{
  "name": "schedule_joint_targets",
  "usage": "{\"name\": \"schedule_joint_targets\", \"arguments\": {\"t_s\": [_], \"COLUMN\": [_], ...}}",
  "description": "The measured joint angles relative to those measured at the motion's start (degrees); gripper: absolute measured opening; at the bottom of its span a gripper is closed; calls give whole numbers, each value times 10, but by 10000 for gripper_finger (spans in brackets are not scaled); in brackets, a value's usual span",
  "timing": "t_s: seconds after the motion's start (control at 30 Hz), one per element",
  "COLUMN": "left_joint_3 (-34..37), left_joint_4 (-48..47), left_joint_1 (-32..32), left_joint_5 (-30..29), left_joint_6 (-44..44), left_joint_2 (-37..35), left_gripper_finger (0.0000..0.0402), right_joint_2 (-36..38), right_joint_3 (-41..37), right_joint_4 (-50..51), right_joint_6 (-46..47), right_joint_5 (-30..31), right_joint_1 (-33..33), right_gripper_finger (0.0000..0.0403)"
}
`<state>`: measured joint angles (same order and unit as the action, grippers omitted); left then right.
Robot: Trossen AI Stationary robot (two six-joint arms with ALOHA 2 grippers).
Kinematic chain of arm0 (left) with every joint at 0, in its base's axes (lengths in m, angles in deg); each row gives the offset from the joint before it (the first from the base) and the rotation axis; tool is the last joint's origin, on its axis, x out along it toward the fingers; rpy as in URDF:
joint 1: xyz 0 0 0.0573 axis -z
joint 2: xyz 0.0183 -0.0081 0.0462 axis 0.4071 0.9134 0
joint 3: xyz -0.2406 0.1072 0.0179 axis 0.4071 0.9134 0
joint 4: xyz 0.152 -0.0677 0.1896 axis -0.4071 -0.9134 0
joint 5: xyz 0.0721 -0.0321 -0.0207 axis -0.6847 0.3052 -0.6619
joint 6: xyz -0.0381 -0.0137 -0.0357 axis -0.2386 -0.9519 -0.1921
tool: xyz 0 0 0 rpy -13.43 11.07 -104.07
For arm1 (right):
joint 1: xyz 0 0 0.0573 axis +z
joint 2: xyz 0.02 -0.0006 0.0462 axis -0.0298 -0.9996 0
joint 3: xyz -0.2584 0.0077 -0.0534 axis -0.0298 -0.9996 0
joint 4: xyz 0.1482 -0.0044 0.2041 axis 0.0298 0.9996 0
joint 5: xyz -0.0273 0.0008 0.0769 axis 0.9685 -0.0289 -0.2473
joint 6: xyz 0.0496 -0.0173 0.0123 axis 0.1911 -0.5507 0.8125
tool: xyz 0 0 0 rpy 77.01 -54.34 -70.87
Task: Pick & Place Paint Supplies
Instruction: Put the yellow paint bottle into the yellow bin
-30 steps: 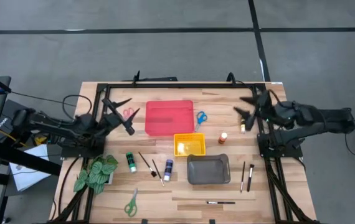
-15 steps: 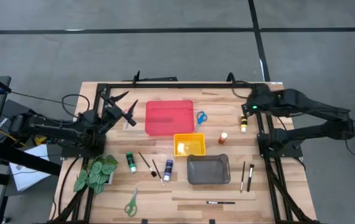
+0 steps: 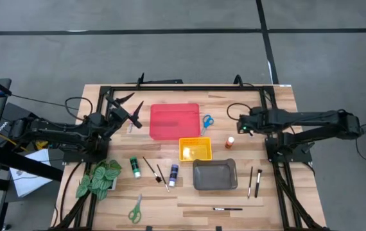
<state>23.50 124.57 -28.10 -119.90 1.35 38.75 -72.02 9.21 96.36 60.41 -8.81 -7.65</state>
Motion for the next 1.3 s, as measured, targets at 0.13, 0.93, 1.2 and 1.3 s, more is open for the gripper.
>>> {"name": "schedule_joint_targets", "arguments": {"t_s": [0.13, 0.93, 1.2, 1.3], "left_joint_3": [0, 0, 0, 0], "left_joint_4": [1, 1, 1, 1], "left_joint_1": [0, 0, 0, 0], "left_joint_5": [4, 12, 12, 12], "left_joint_6": [0, 0, 0, 0], "left_joint_2": [0, 0, 0, 0], "left_gripper_finger": [226, 219, 220, 216], "right_joint_2": [-4, -131, -161, -171], "right_joint_3": [-32, -69, -69, -69], "right_joint_4": [-32, -80, -83, -83], "right_joint_6": [36, 81, 85, 85], "right_joint_5": [-3, -32, -32, -32], "right_joint_1": [20, 37, 18, 10], "right_gripper_finger": [260, 260, 260, 260]}}
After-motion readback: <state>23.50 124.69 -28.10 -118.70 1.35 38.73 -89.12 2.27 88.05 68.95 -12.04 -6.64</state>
